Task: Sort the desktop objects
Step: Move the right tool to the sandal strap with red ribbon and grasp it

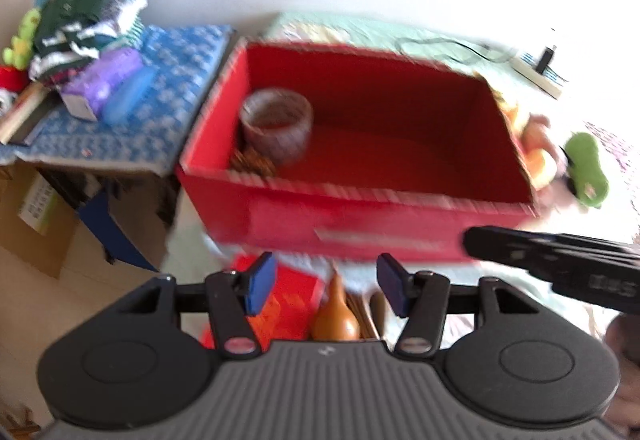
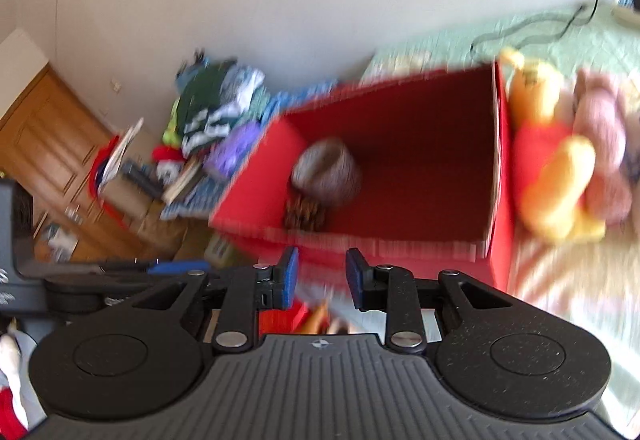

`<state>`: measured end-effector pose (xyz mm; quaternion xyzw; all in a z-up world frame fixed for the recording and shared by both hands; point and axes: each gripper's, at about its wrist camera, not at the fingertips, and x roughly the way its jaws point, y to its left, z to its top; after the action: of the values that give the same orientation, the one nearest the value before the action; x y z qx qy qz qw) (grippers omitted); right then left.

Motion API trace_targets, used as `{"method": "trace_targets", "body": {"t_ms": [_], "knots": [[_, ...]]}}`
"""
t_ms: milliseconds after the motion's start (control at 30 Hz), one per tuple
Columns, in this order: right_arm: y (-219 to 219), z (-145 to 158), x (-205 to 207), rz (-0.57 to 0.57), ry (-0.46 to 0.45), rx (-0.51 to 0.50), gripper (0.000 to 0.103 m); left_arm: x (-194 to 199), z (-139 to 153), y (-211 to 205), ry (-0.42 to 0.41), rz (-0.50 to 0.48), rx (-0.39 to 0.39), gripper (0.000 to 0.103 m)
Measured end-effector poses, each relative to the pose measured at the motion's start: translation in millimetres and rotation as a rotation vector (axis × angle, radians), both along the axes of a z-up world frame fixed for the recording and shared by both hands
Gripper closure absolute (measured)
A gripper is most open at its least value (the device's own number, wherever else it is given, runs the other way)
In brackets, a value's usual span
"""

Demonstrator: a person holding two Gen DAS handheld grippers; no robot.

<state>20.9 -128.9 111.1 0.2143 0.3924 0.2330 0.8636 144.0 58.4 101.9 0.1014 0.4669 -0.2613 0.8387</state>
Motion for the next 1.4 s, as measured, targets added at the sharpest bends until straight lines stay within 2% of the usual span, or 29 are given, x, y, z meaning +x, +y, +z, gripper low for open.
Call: {"method": "trace_targets", "body": {"t_ms": [133,233,400,767,867,967,1100,1233,1400], "knots": [[3,-24,-9,0.052,0.087,-0.003,0.073,-28,-18,2,0.055,-0.056,-0.013,0.045],[5,-39,-11,0.081,0.157,0.03,0.073,-46,-34,-1,0.111,-0.098,-0.032,0.045],[12,-51,-17,0.132,0.205,0.036,0.071,-72,-51,-9,0.107,-0.152,-0.023,0.045],[41,-69,-13,0.214,0.24,-0.058,0.069,-65,-75,-12,0.176,-0.146,-0.075,0.045],[39,-77,-13,0.204,0.262,-0.088,0.068,-62,-81,-14,0.203,-0.15,-0.082,0.045],[28,-81,-14,0.185,0.282,-0.069,0.066,-62,-85,-18,0.214,-0.163,-0.084,0.045],[11,-83,-15,0.163,0.302,-0.041,0.066,-66,-78,-22,0.194,-0.21,-0.097,0.045],[-2,-82,-20,0.143,0.292,-0.055,0.066,-65,-74,-25,0.175,-0.23,-0.103,0.044],[-23,-87,-22,0.093,0.306,-0.066,0.068,-59,-85,-32,0.197,-0.212,-0.064,0.043]]}}
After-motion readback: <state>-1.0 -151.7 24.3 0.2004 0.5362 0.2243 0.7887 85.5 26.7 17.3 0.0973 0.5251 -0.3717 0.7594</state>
